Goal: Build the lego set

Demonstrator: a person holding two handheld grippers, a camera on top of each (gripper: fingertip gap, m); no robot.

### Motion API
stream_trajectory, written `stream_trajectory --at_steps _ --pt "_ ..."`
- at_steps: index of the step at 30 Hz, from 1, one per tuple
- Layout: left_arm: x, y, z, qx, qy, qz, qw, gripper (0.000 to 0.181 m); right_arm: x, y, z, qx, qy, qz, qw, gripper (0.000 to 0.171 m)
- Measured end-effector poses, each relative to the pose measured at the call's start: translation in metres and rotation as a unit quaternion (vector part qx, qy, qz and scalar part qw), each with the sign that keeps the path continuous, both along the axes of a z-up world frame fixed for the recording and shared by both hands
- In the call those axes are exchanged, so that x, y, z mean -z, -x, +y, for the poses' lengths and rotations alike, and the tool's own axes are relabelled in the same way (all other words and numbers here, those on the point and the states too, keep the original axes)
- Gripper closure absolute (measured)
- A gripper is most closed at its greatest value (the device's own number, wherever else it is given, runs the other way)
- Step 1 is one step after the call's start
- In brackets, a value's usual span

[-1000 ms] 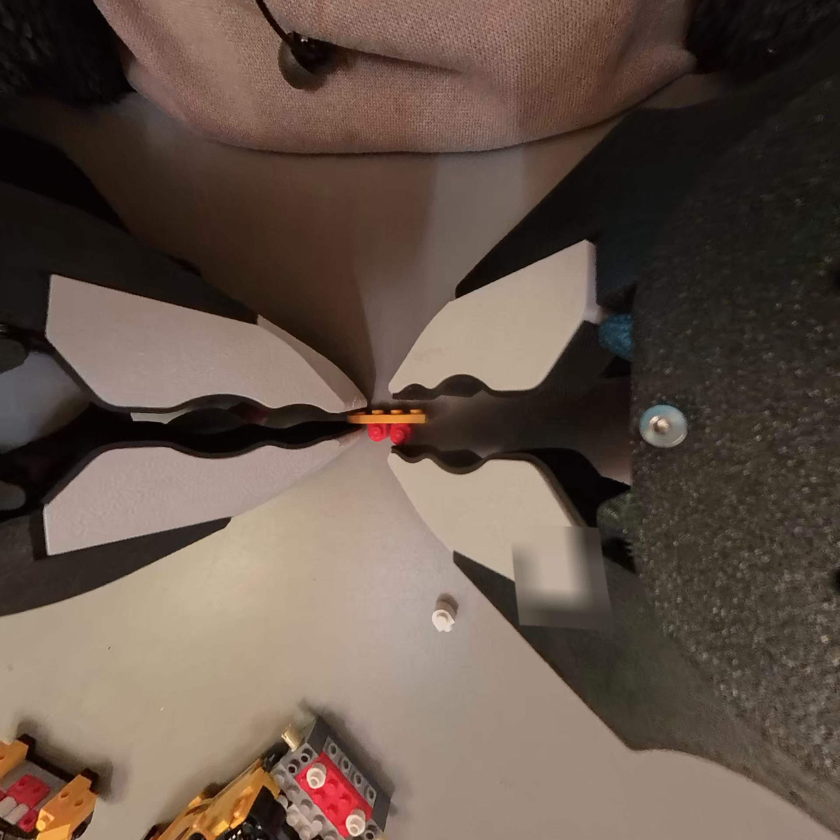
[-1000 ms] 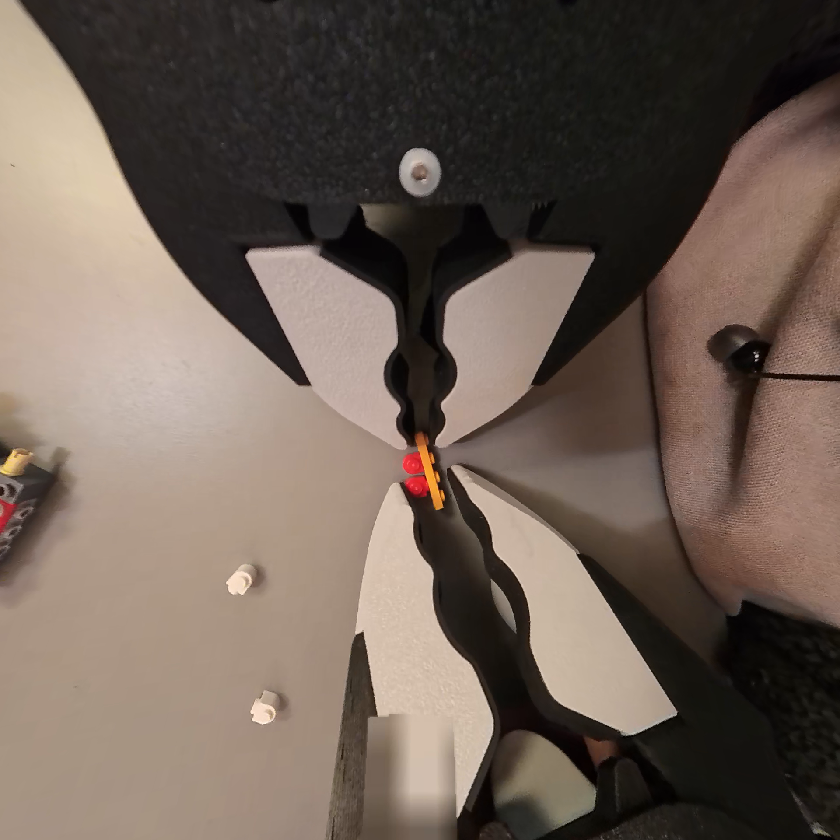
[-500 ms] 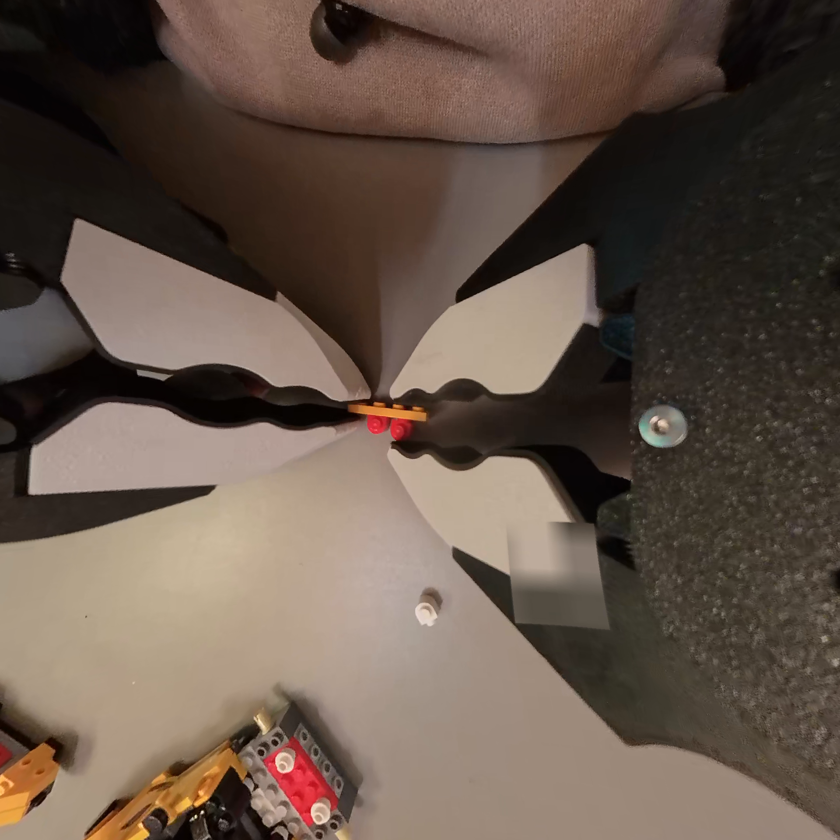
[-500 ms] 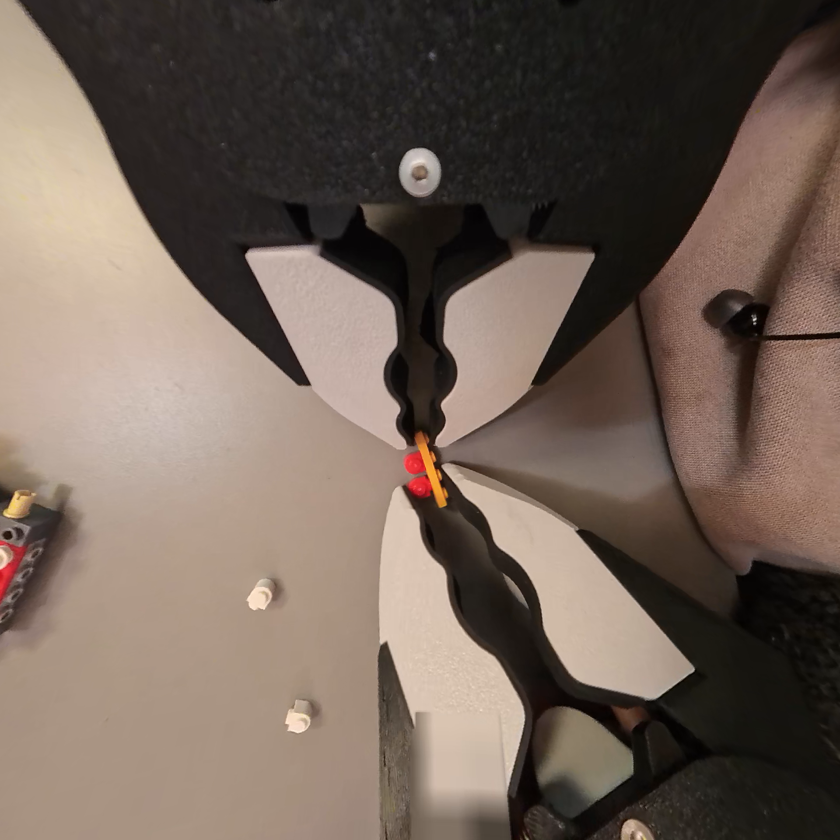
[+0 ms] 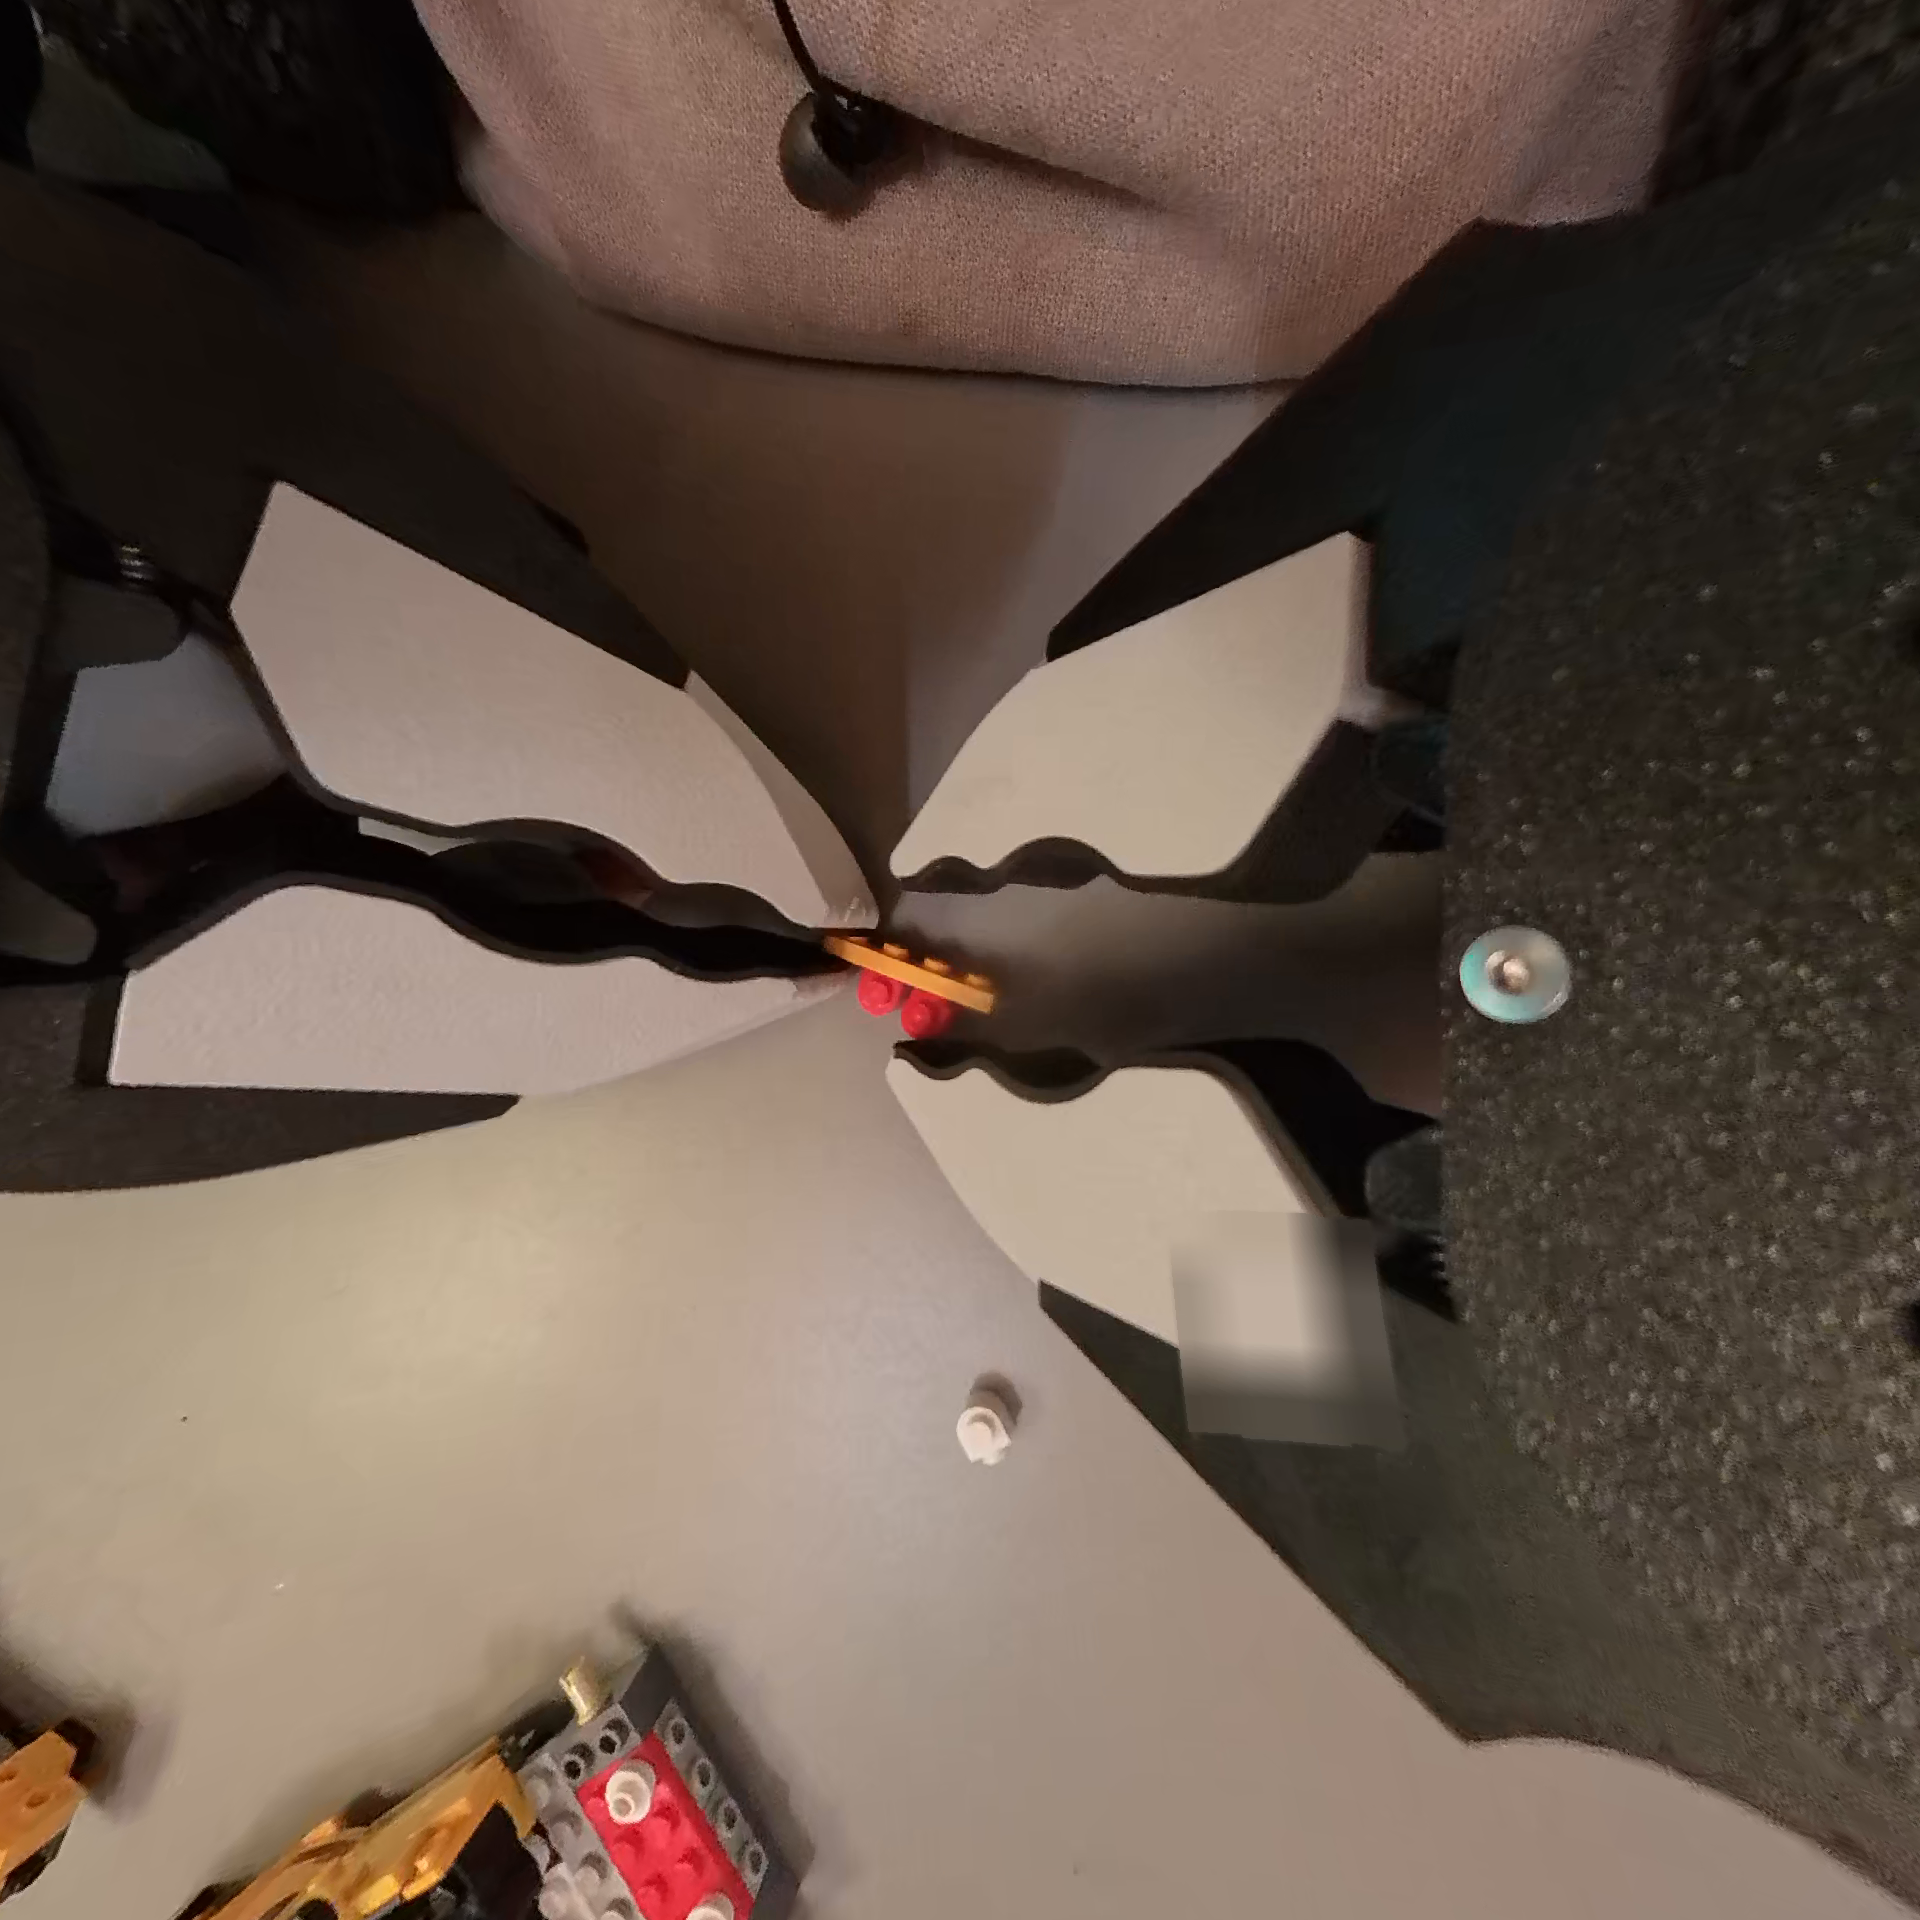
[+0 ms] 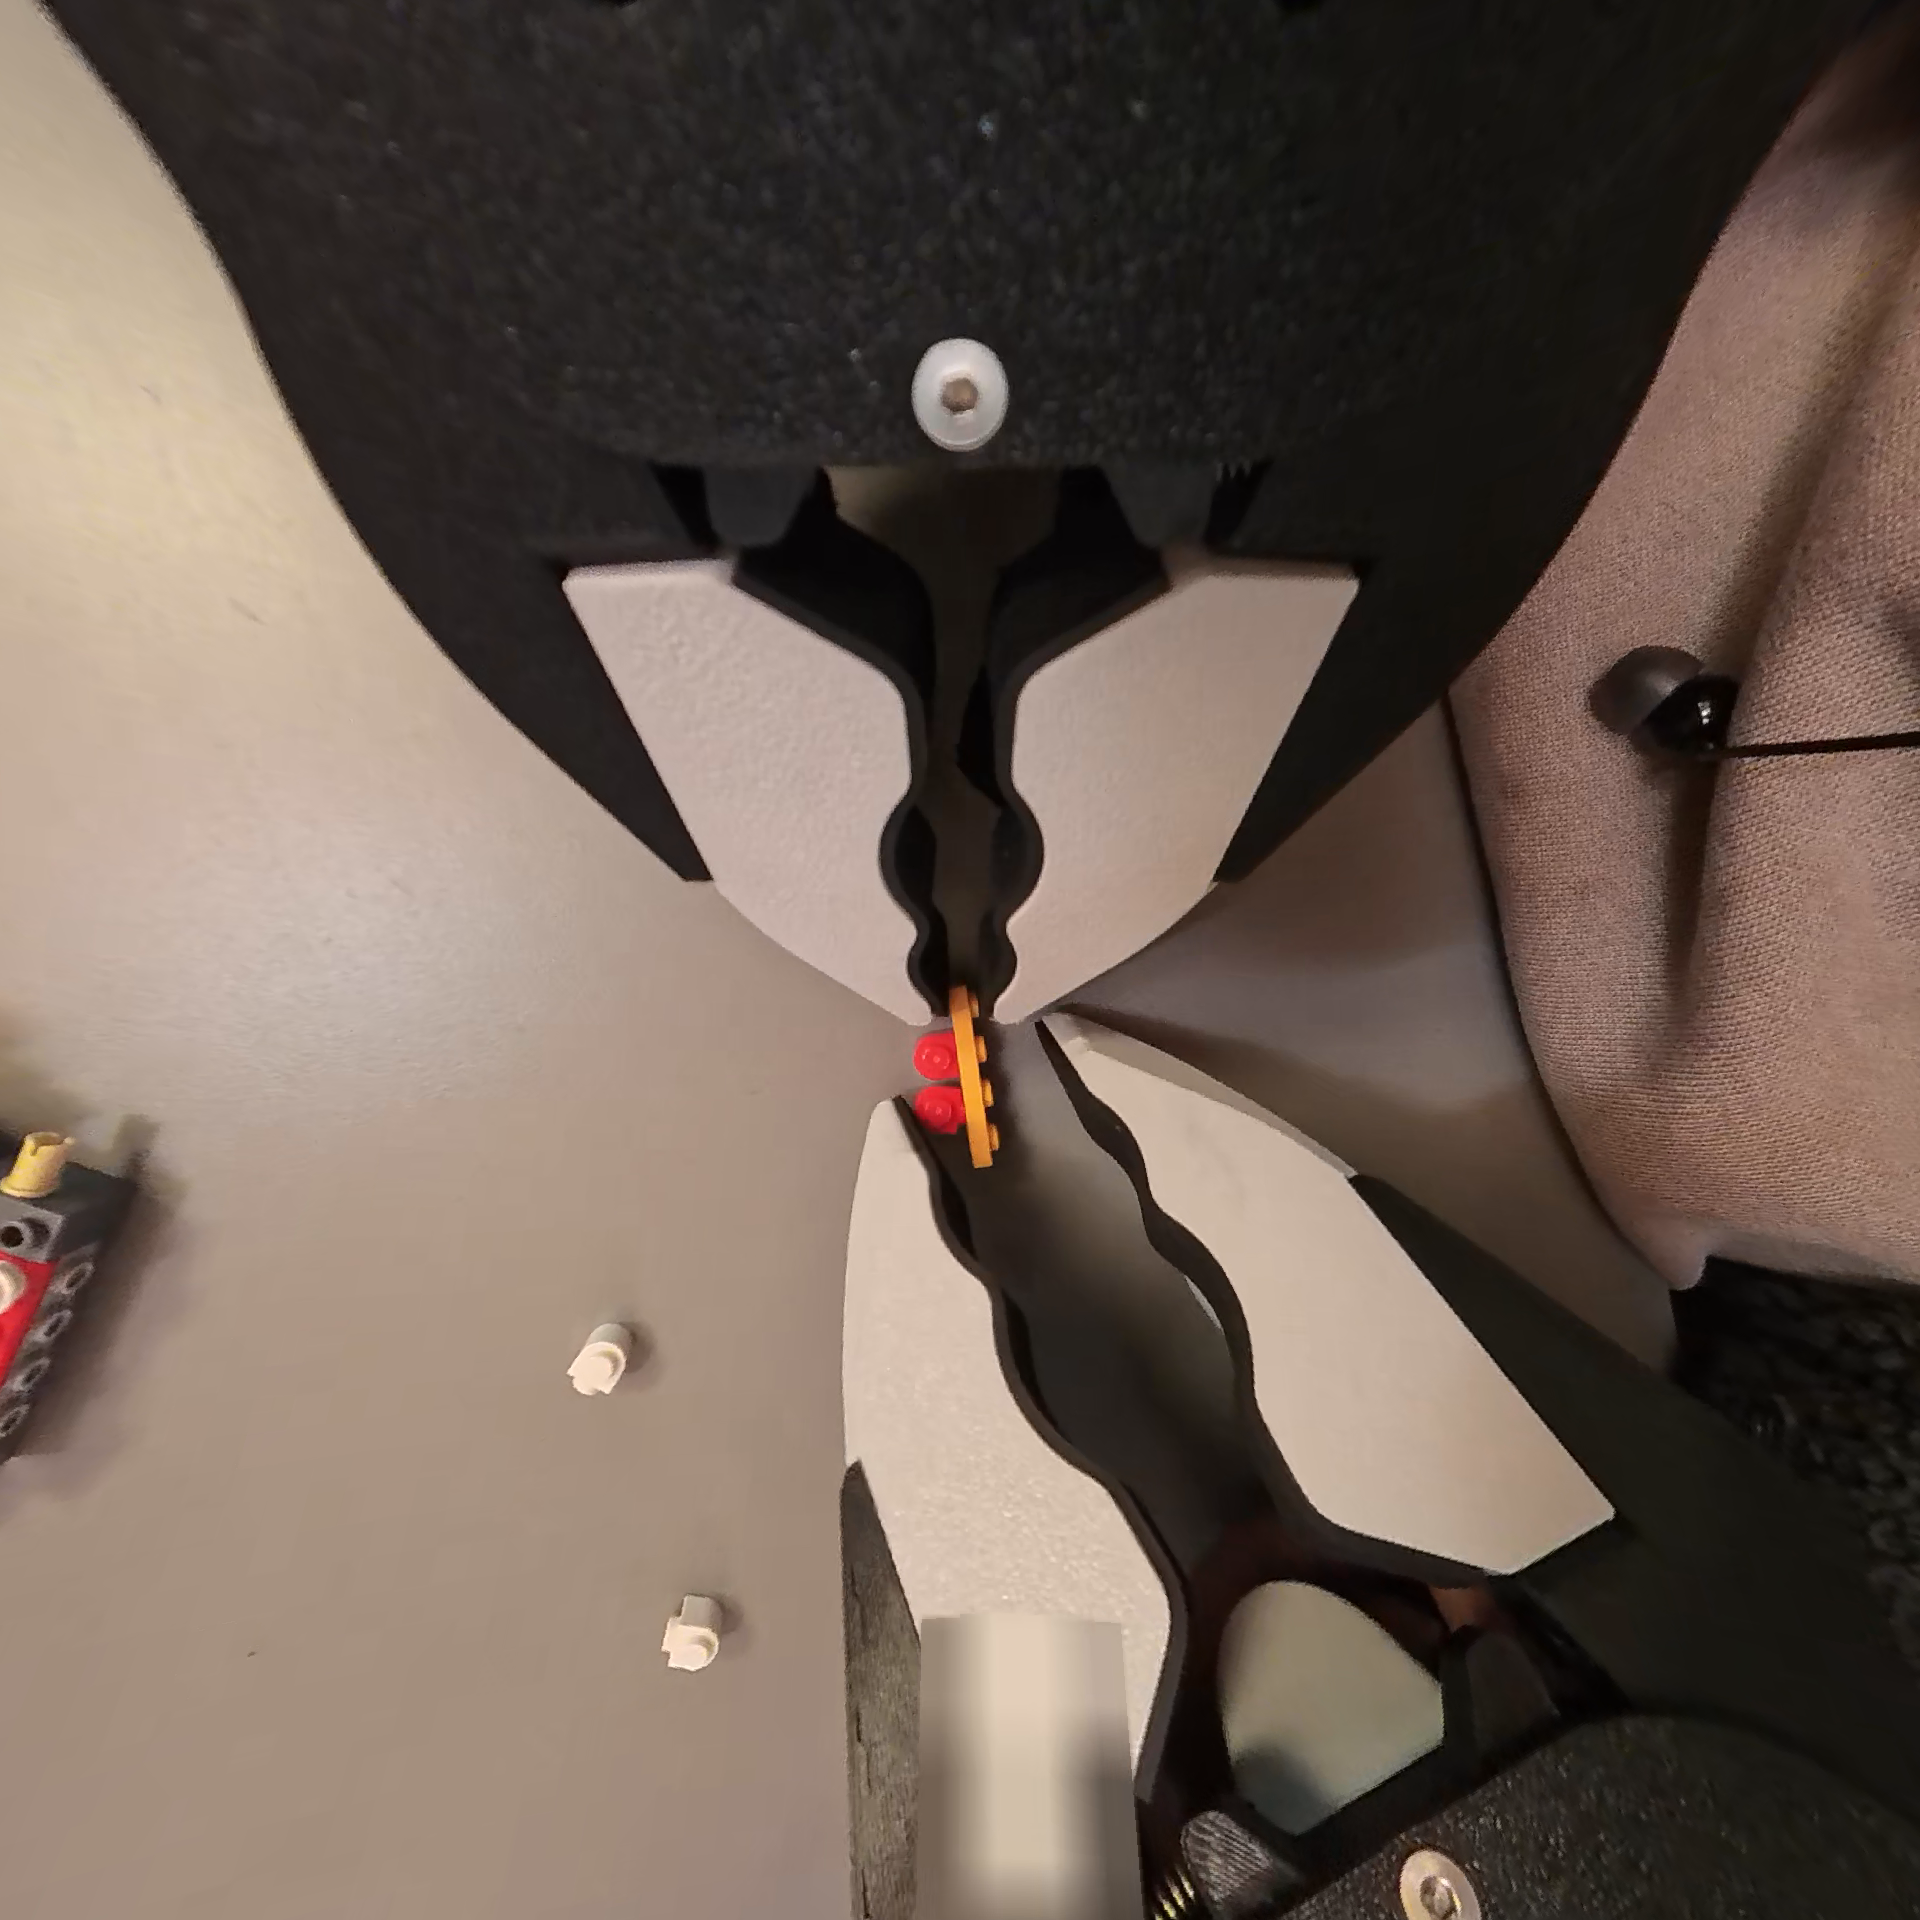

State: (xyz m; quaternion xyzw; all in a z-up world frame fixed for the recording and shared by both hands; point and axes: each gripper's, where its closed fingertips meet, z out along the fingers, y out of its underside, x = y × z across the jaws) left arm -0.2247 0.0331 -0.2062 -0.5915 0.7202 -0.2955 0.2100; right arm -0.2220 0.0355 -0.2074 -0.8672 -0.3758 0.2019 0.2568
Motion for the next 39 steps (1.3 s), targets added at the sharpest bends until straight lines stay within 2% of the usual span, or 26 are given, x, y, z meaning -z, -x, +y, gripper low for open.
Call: stream_trajectory --at_steps 10,14,24,31,39 --pt "0.002 0.0 0.003 -0.012 -0.015 0.007 1.0 0.162 0.0 -0.002 -0.001 0.01 0.002 0.0 1.0 0.166" --pt "0.002 0.002 -0.002 0.009 -0.023 0.009 1.0 0.154 0.001 -0.002 -0.003 -0.005 -0.009 -0.016 1.0 0.166" --pt "0.0 0.008 -0.006 0.031 -0.012 0.007 0.999 0.153 0.002 -0.002 -0.006 -0.028 -0.023 -0.04 0.999 0.163" --pt "-0.002 0.01 -0.004 0.03 -0.006 0.005 1.0 0.144 0.002 -0.001 -0.008 -0.039 -0.026 -0.046 0.998 0.158" --pt "-0.001 0.017 0.002 0.024 -0.028 0.008 0.999 0.155 -0.007 0.002 -0.009 -0.06 -0.039 -0.028 0.997 0.149"
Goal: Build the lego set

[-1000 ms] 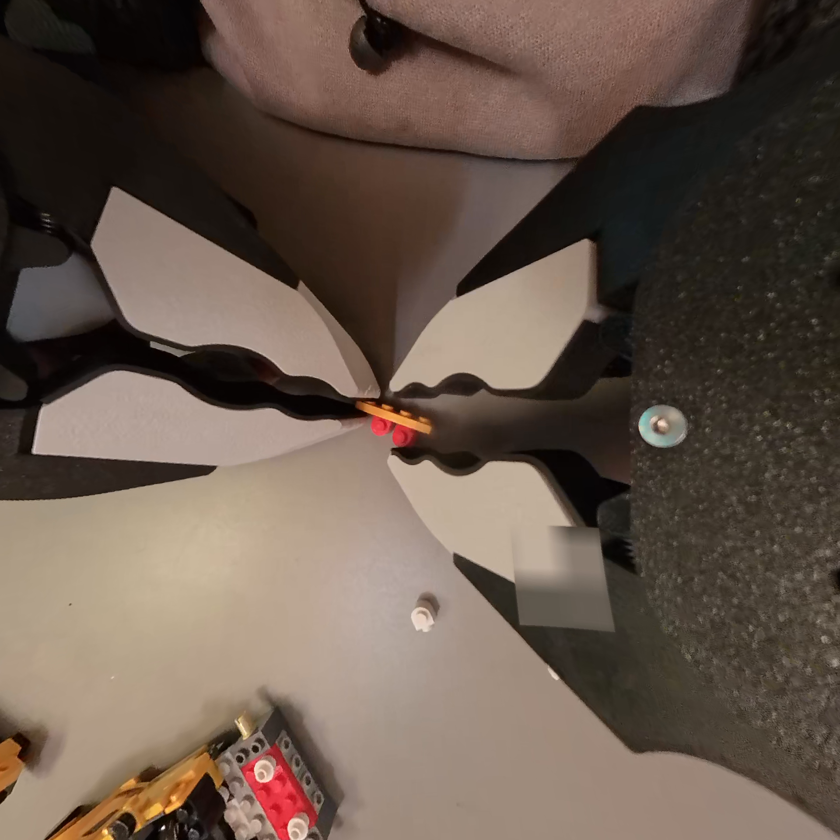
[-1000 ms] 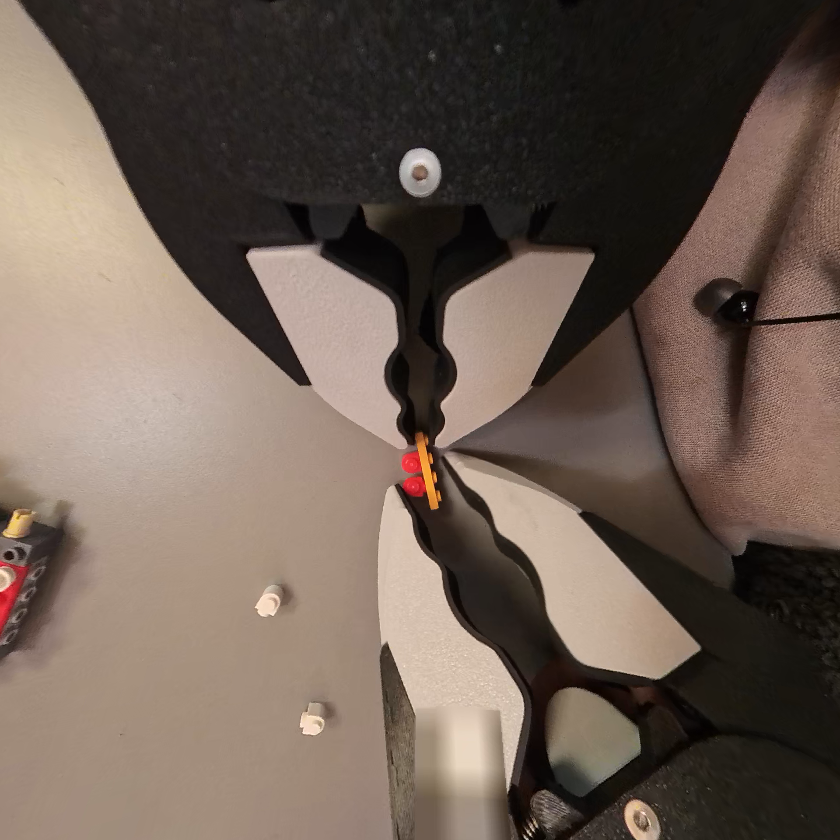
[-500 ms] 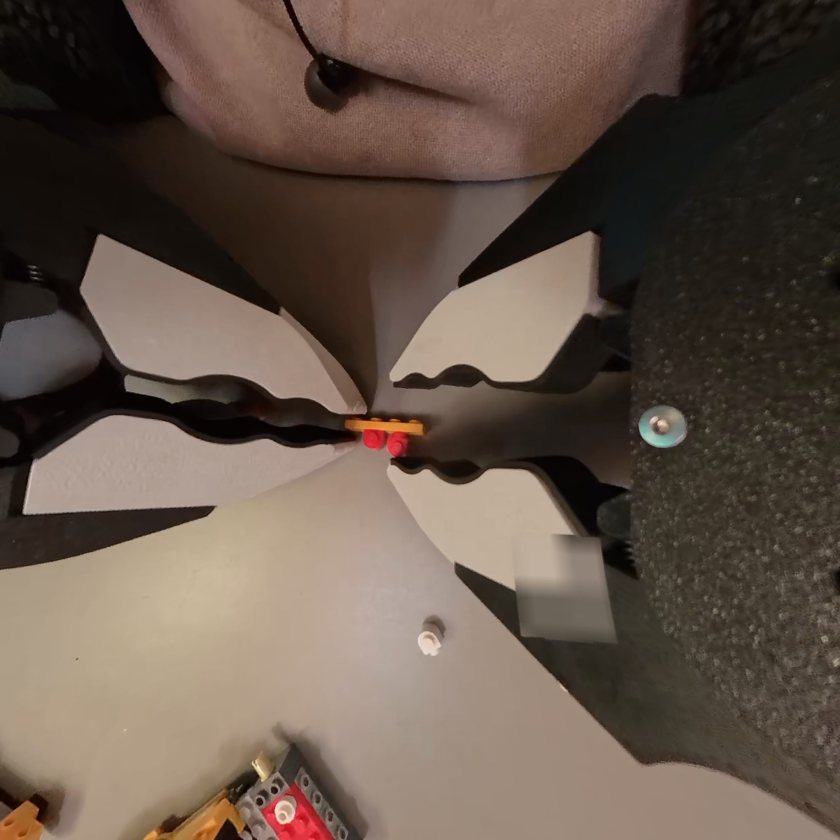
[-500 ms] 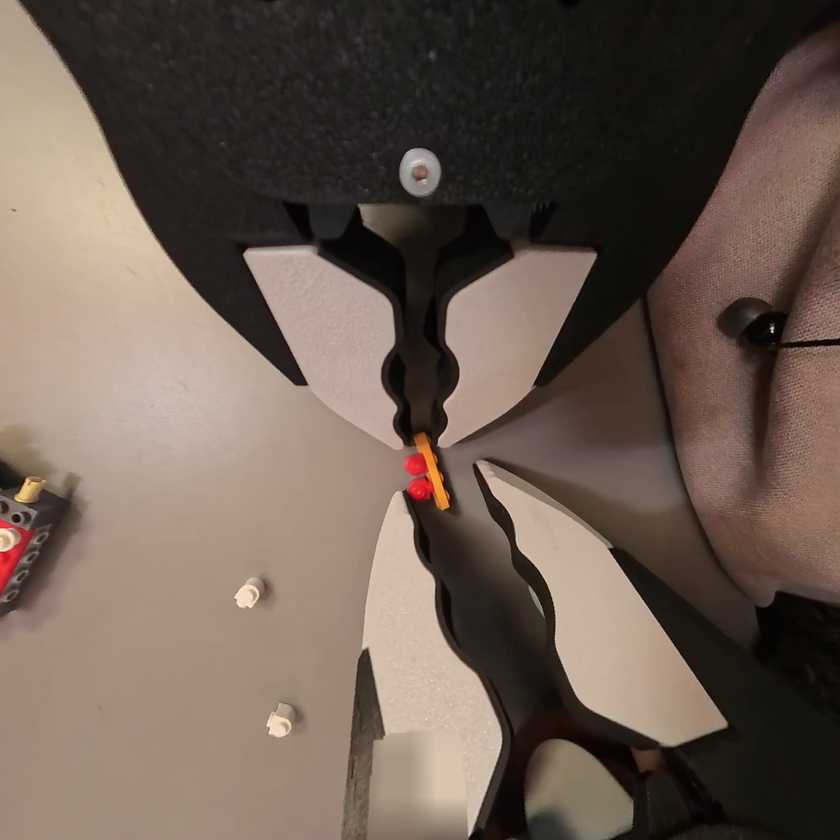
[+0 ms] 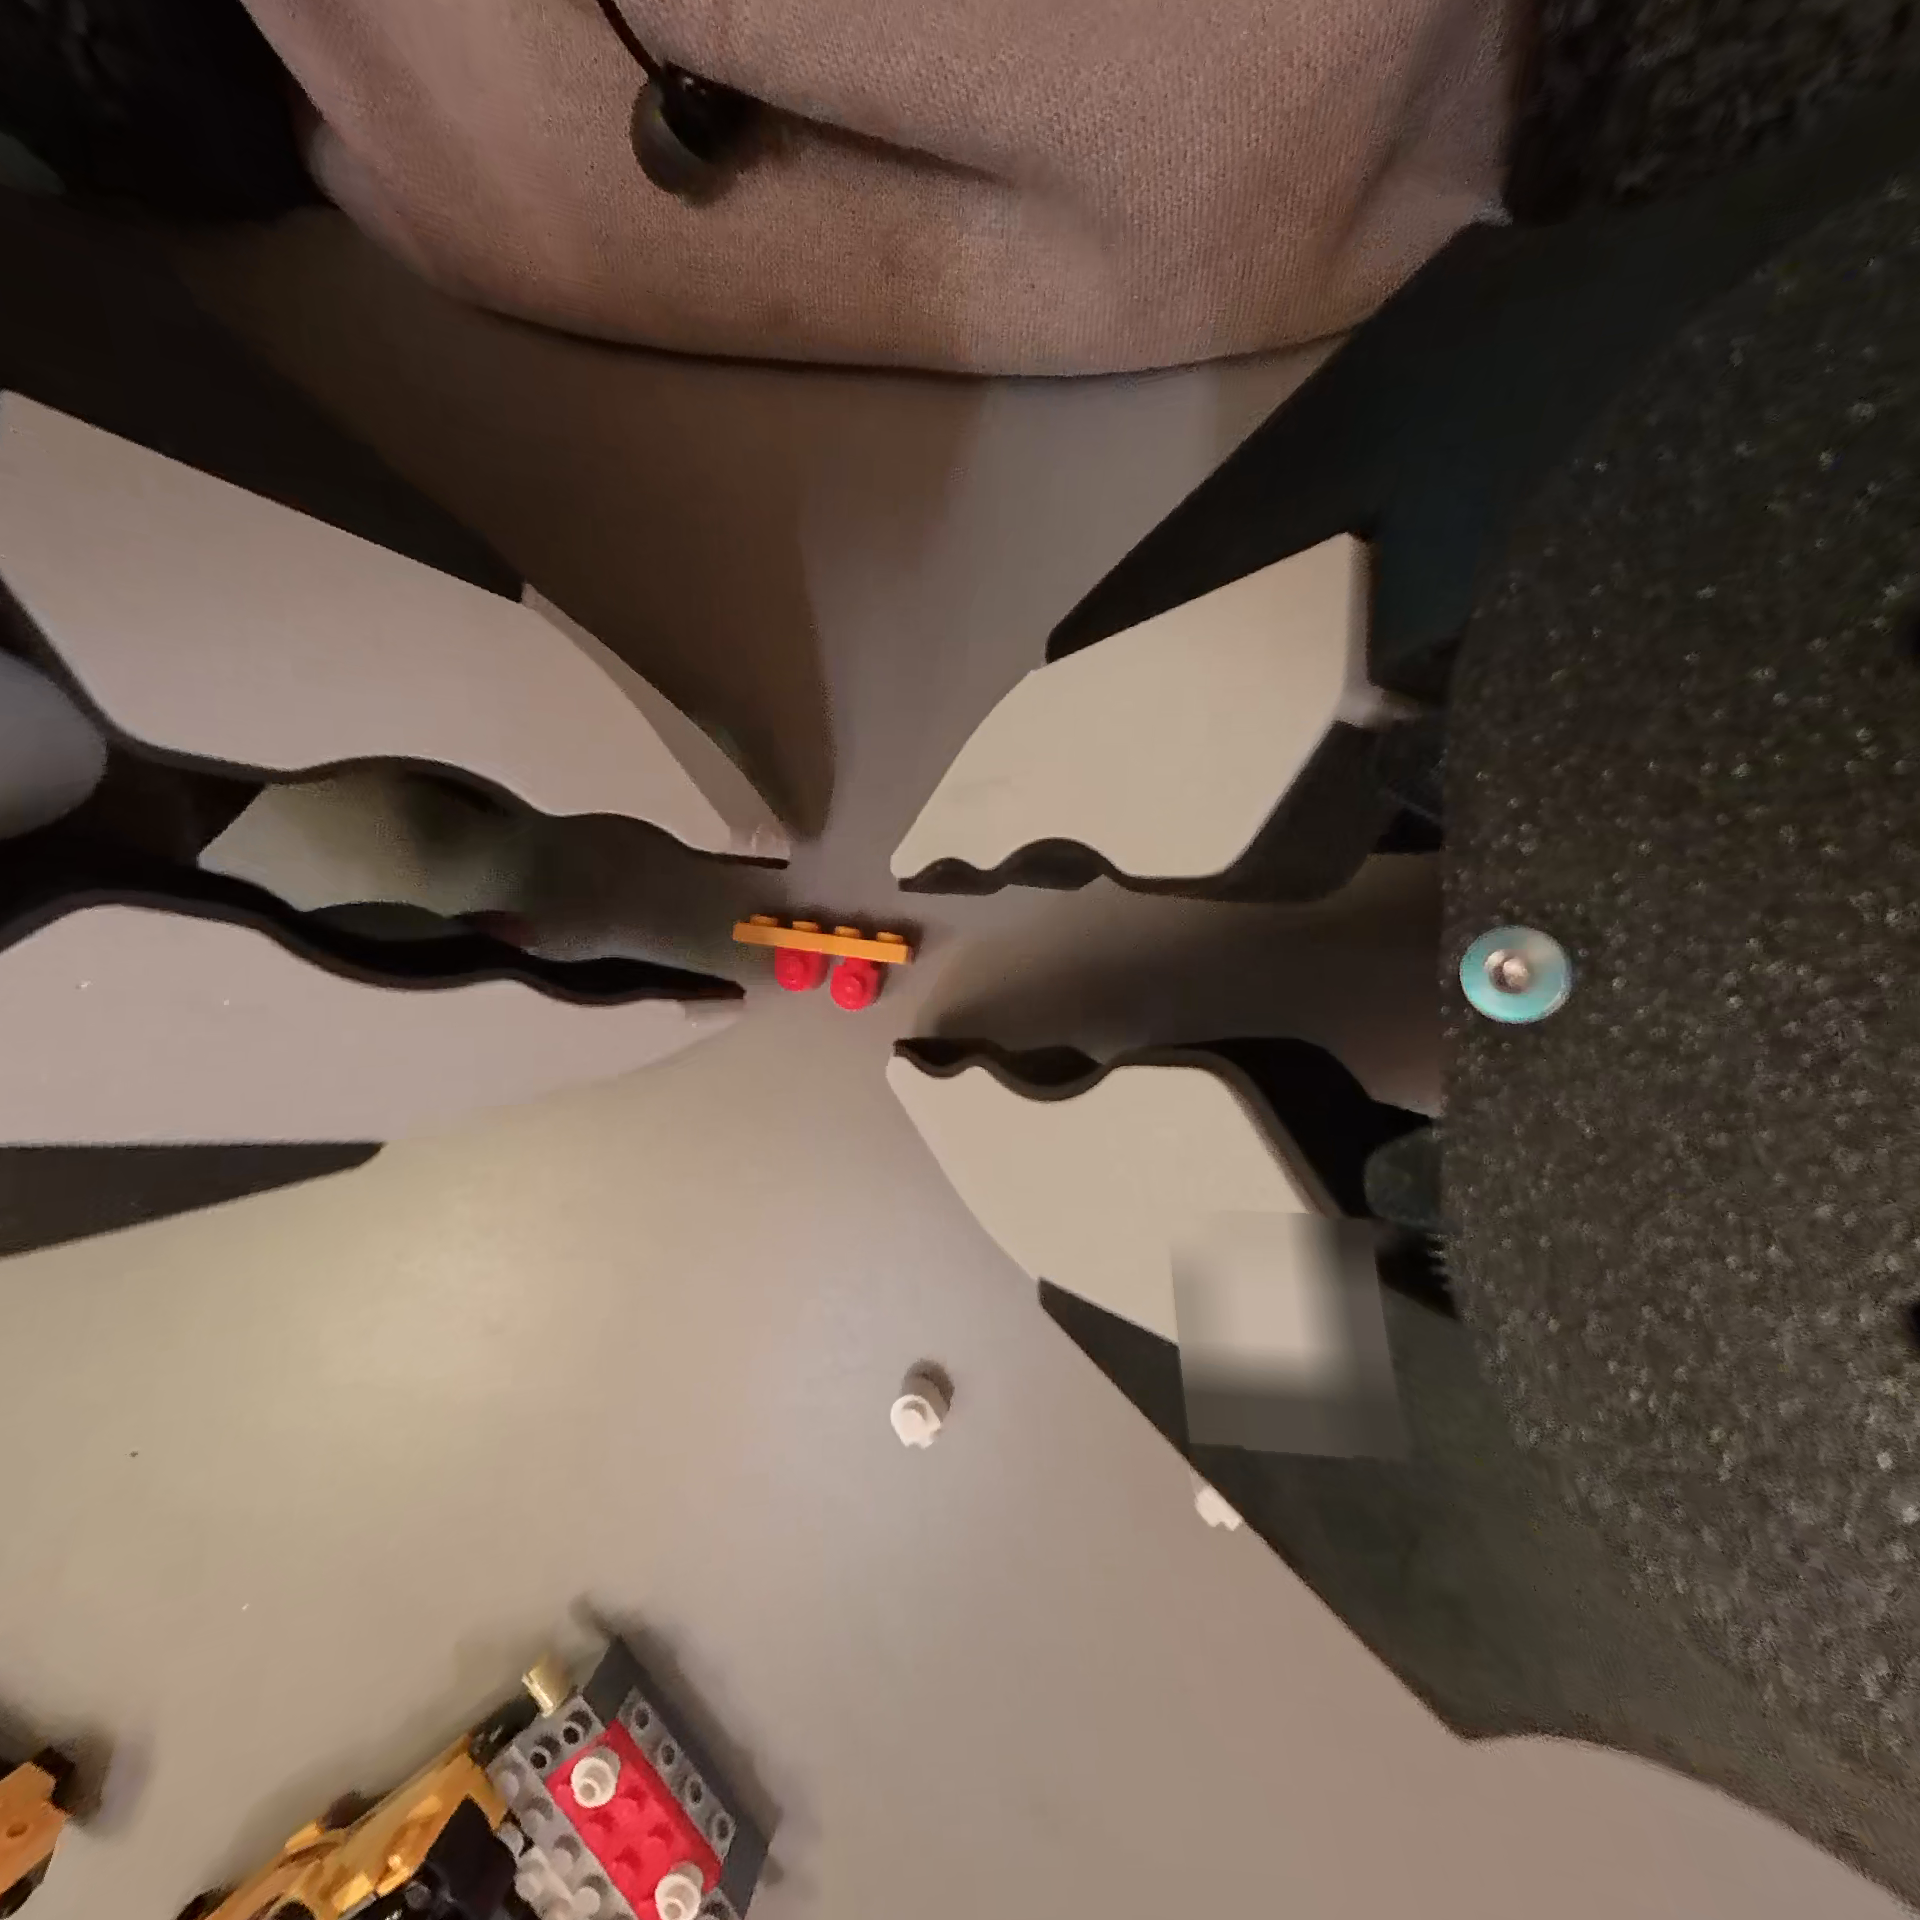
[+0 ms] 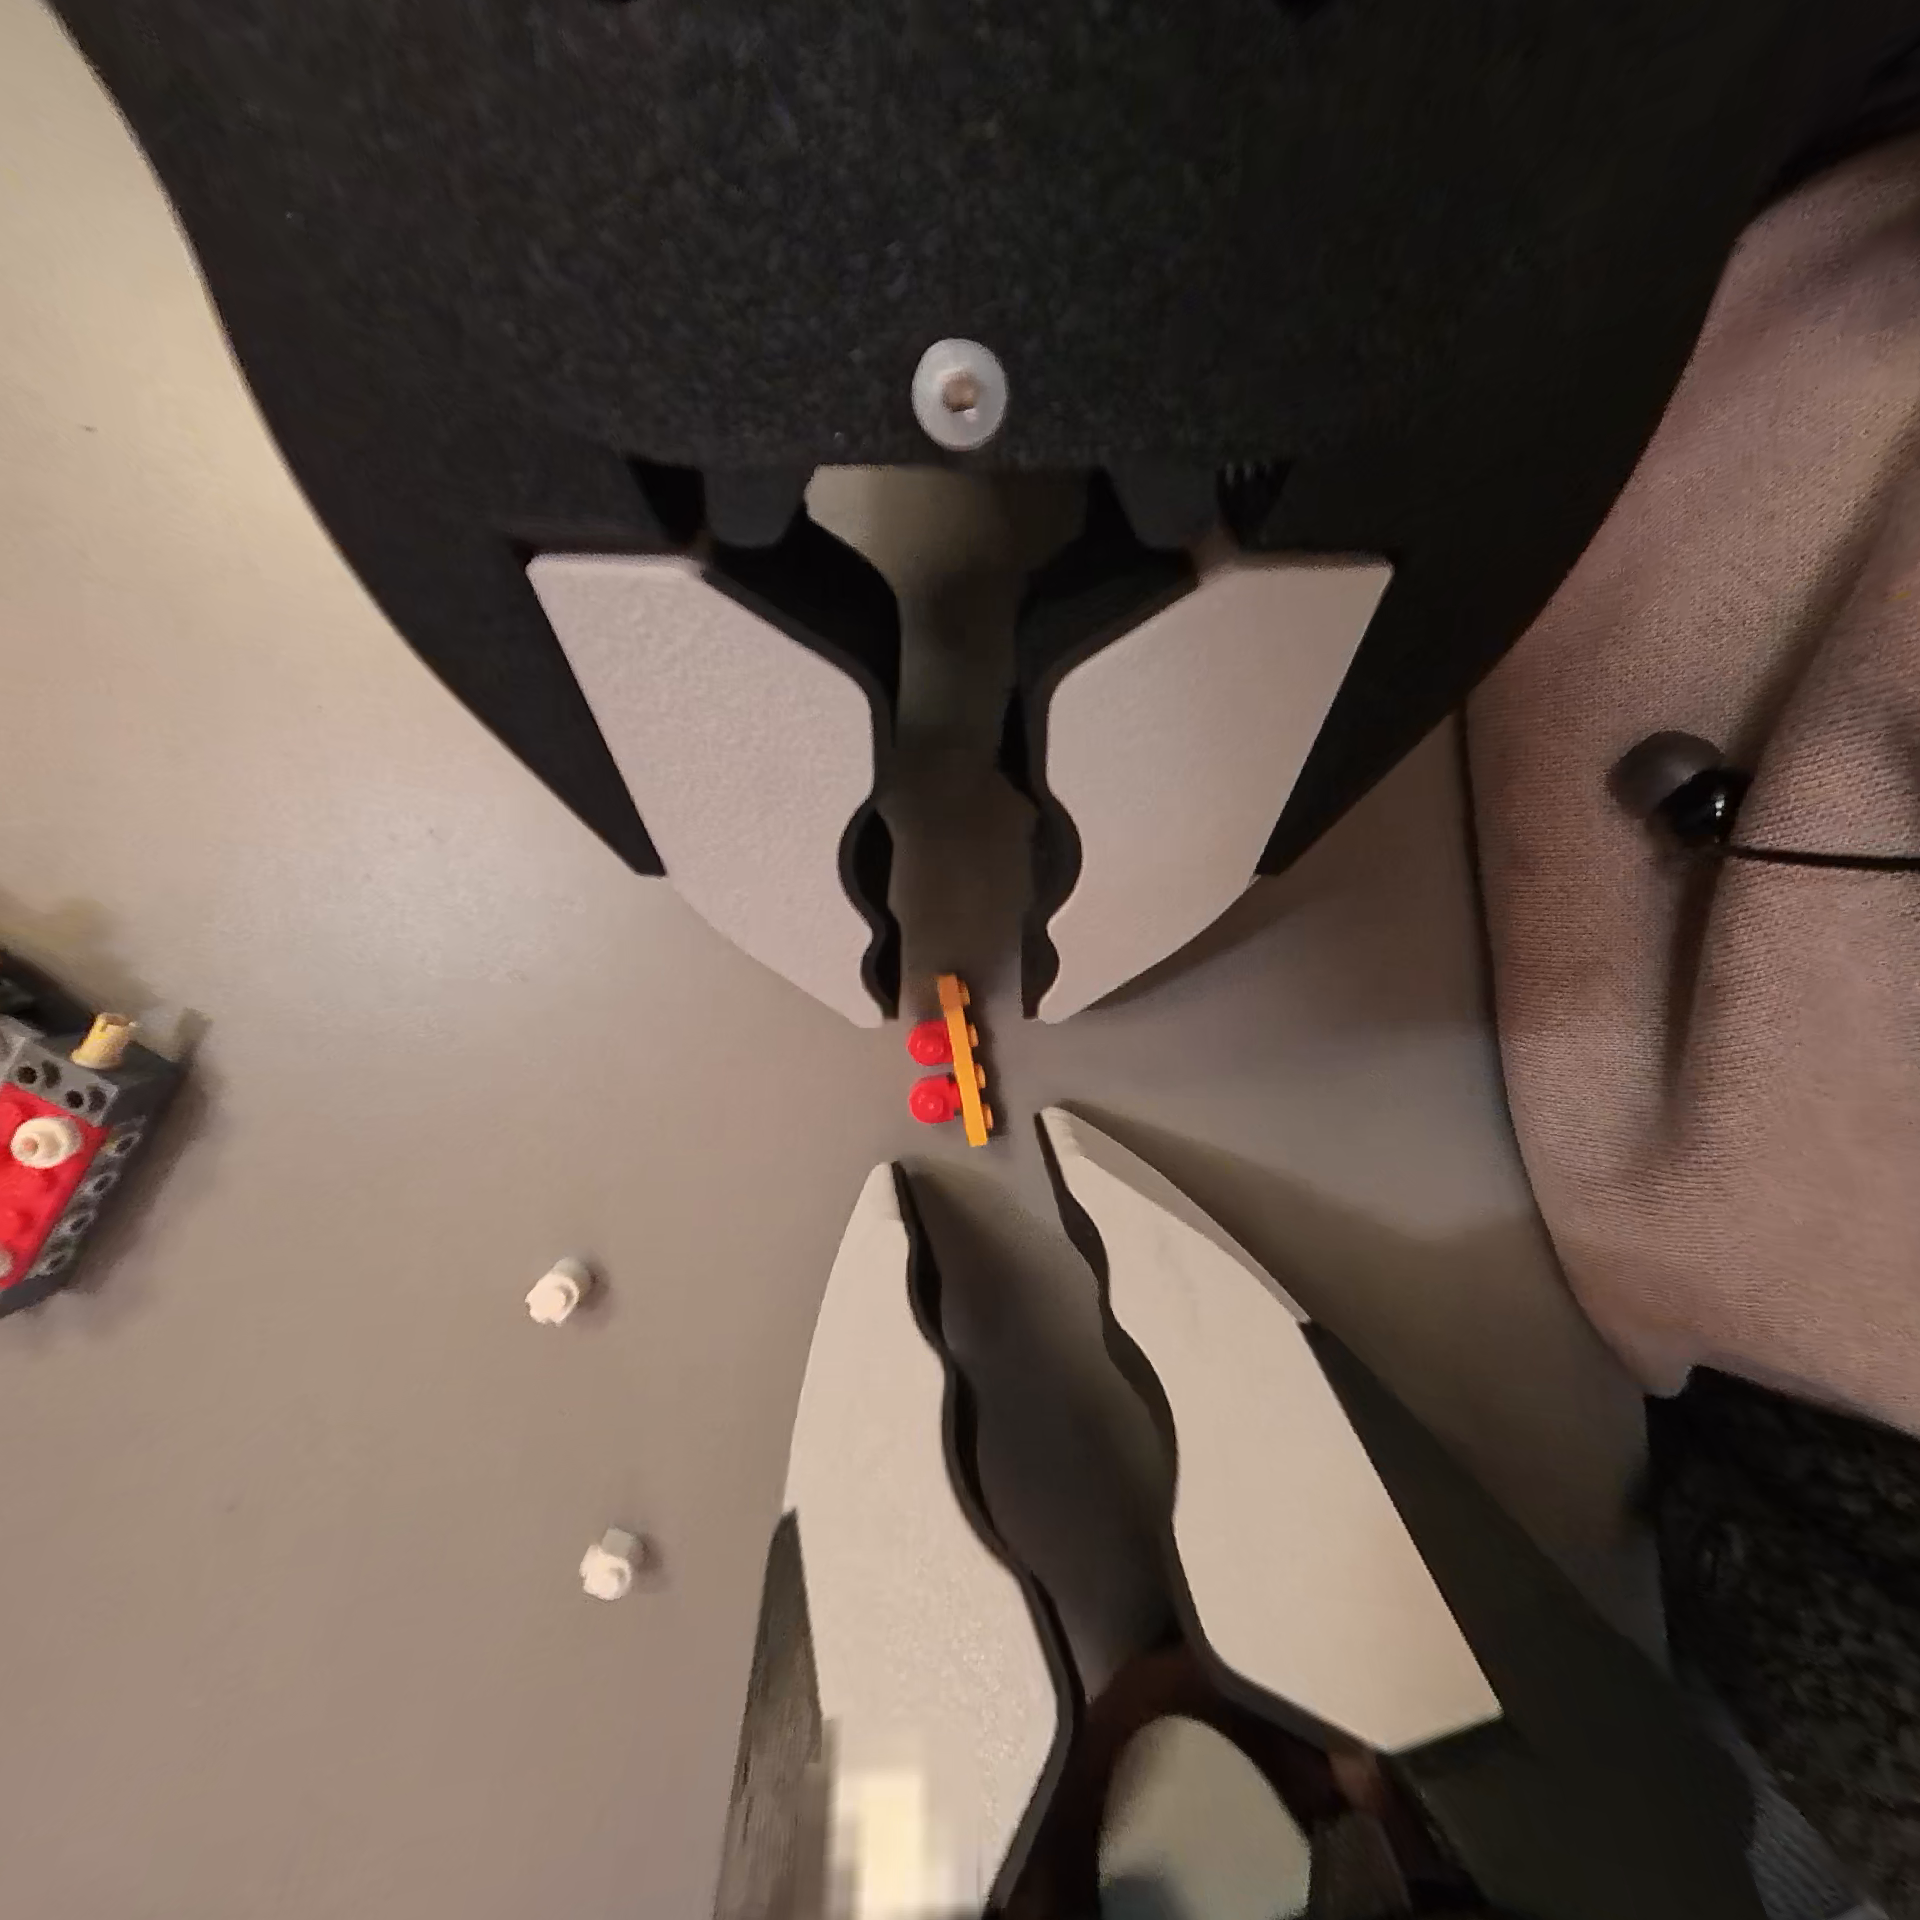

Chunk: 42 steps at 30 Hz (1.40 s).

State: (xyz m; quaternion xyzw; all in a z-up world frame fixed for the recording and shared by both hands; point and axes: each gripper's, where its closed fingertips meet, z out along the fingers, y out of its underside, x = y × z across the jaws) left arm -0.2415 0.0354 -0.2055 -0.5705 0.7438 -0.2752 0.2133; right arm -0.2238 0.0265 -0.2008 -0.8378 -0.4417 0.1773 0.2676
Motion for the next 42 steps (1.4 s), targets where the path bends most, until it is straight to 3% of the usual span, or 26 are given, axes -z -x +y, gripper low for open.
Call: stream_trajectory --at_steps 13,24,42 --pt "0.002 -0.004 0.0 0.0 -0.018 -0.004 1.0 0.176 0.003 0.014 0.008 -0.154 -0.024 -0.017 0.988 0.144" --pt "0.002 -0.004 -0.002 0.006 -0.012 -0.005 1.0 0.176 0.007 0.015 0.008 -0.2 -0.033 -0.042 0.978 0.156" --pt "0.003 -0.003 -0.005 0.018 -0.01 -0.004 1.0 0.176 0.005 0.011 -0.001 -0.268 -0.011 -0.033 0.963 0.157"
